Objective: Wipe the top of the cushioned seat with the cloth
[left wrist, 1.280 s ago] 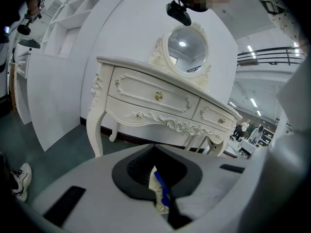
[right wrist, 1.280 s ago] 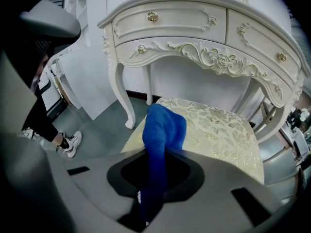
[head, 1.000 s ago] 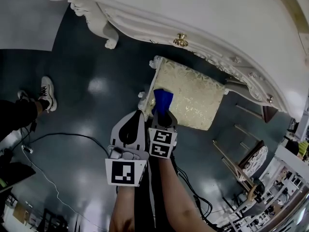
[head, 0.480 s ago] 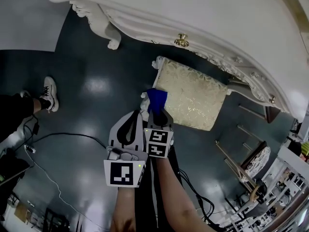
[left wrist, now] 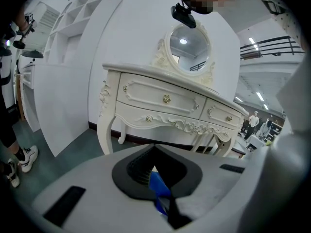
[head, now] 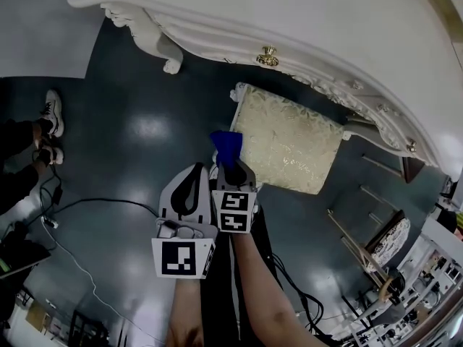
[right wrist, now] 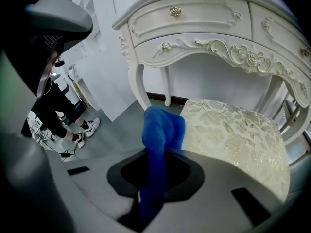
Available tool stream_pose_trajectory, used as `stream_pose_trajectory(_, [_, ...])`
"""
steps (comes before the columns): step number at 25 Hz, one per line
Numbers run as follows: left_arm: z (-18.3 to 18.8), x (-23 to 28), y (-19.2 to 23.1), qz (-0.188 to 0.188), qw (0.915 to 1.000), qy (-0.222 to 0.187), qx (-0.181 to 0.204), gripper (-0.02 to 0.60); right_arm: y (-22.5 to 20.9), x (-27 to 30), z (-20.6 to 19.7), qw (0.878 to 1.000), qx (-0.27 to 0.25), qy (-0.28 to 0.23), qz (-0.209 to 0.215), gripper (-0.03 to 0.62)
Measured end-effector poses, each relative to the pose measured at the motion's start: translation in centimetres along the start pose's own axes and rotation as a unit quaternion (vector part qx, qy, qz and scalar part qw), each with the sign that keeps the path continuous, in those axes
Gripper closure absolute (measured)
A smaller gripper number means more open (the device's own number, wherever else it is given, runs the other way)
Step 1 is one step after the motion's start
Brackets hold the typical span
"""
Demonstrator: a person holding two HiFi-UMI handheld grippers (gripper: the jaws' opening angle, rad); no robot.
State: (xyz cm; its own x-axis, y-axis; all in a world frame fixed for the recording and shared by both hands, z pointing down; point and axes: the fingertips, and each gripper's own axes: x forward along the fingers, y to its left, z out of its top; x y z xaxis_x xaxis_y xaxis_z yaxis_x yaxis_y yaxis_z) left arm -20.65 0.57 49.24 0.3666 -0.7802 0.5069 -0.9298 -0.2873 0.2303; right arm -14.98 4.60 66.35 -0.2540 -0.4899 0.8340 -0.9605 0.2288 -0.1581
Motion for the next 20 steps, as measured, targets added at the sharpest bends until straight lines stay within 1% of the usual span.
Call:
stream_pose_trajectory(4, [0.0,0.2,-0.5,-0.003,1.0,0.003,0.003,0.589,0.1,-0.2,0.2,1.0,0.005,-0.004,0.012,0.533])
stream_pose_trajectory(10, [0.3,0.8,-1.8,-0.015,0.9999,0.002,0.007,0.589,-1.1,-2.2,1.7,0.999,0.031,-0.038,0.015,0.533])
stream_pose_trajectory(16, [1.7,1.7,-3.7,-0.024,0.9996,-0.006,0.013,0.589,-3.9,-6.3,4.9,0.995,0.046,-0.087,-0.003,0.534])
stream_pose_trajectory(20, [3.2,2.2,-5.8,-0.036,0.9992,-0.01,0.015,0.589,-7.2,-9.9,7.0,0.99,0.071,-0.114,-0.032,0.534])
